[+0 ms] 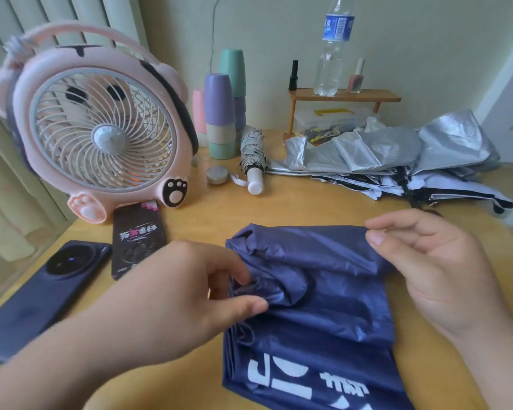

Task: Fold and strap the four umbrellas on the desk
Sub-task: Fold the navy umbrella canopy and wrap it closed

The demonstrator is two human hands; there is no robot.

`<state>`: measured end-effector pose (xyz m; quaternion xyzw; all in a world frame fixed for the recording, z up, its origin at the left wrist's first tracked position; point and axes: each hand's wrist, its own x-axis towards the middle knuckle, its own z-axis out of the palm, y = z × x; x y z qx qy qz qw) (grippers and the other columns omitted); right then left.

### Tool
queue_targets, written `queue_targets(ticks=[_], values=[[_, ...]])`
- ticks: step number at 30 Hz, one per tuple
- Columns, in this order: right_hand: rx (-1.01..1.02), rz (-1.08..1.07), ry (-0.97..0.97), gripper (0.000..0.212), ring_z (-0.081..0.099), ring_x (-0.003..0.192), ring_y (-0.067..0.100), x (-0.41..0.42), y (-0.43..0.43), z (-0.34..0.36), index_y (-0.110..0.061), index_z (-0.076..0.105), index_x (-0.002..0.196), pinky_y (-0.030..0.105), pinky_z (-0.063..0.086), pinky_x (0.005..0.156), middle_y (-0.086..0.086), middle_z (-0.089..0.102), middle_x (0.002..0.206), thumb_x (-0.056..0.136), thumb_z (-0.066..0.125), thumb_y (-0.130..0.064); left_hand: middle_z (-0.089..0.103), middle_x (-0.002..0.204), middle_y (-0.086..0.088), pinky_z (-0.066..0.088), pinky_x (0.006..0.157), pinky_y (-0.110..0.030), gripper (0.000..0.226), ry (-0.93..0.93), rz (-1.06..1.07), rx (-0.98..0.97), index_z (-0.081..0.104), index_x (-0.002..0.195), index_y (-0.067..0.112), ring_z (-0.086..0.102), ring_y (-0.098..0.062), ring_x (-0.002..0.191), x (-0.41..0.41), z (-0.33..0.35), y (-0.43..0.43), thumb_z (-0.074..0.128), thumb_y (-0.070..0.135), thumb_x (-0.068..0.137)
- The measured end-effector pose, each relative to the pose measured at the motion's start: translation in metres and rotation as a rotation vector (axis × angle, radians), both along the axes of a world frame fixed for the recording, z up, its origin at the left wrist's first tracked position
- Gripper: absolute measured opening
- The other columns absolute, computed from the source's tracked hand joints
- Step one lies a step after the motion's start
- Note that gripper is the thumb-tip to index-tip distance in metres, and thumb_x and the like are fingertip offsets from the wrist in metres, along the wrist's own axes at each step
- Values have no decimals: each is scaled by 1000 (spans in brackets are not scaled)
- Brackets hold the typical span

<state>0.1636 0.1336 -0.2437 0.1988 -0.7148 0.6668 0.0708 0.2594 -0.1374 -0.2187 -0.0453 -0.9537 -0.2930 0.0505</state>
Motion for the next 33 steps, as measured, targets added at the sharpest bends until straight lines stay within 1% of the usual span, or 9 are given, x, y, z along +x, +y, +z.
queue_targets(ticks=[4, 8, 12, 17, 20, 23, 25, 29, 33], values=[[248, 45, 34, 20, 50, 59, 23, 5, 0, 1, -27, 77, 82, 14, 40, 58, 13, 70, 65, 86, 74, -8, 58, 55, 9, 37, 51, -21, 18, -71, 65, 155, 71, 81, 30, 46, -5, 48, 1, -10, 18, 75, 48, 84], [385, 170, -28, 16, 49, 54, 14, 3, 6, 3, -37, 74, 90, 16, 42, 59, 6, 69, 62, 75, 78, -33, 54, 49, -2, 29, 40, -20, 15, -170, 122, 621, 71, 76, 16, 40, -14, 39, 11, -12, 19, 80, 27, 82], [575, 290, -88, 28, 45, 55, 15, -2, 16, 0, -43, 71, 95, 25, 38, 60, 8, 59, 58, 78, 85, -26, 48, 51, -8, 23, 41, -18, 27, -216, 221, 816, 73, 75, 8, 33, -16, 42, 29, -27, 13, 92, 27, 70], [679, 318, -99, 33, 44, 53, 13, -5, 19, 0, -48, 68, 96, 19, 35, 55, 14, 64, 63, 80, 85, -24, 58, 55, 3, 35, 52, -25, 19, -257, 142, 563, 77, 77, 20, 46, -13, 53, 46, -33, 16, 85, 37, 75], [675, 323, -95, 27, 43, 53, 13, -6, 20, -1, -42, 71, 96, 23, 35, 57, 13, 63, 60, 80, 85, -25, 61, 57, 10, 37, 50, -20, 21, 26, 208, 318, 71, 71, 27, 48, -4, 49, 41, -22, 22, 79, 44, 79], [622, 316, -76, 27, 41, 53, 14, -8, 21, 0, -41, 72, 94, 22, 34, 56, 12, 55, 56, 80, 85, -22, 63, 80, 21, 42, 58, -19, 21, 199, 276, 101, 66, 78, 39, 58, -1, 69, 21, -10, 26, 74, 58, 74], [576, 324, -88, 27, 38, 52, 14, -7, 22, 1, -39, 73, 93, 19, 32, 54, 5, 49, 53, 80, 84, -18, 61, 80, 15, 40, 63, -12, 19, 224, 240, 38, 65, 83, 42, 54, 7, 77, 6, -13, 26, 79, 52, 76], [589, 322, -118, 18, 39, 52, 14, -7, 23, 2, -26, 75, 93, 17, 33, 54, 0, 49, 52, 83, 83, -14, 55, 73, 14, 36, 62, -6, 25, 355, 80, -21, 66, 74, 41, 53, 3, 67, -4, -24, 21, 85, 25, 78], [652, 317, -149, 21, 59, 56, 10, -8, 24, 2, -26, 71, 101, 19, 45, 64, -1, 63, 55, 88, 76, -10, 56, 76, 10, 36, 58, -10, 26, 359, 68, -18, 64, 68, 33, 51, -7, 62, 5, -33, 10, 86, 22, 77]])
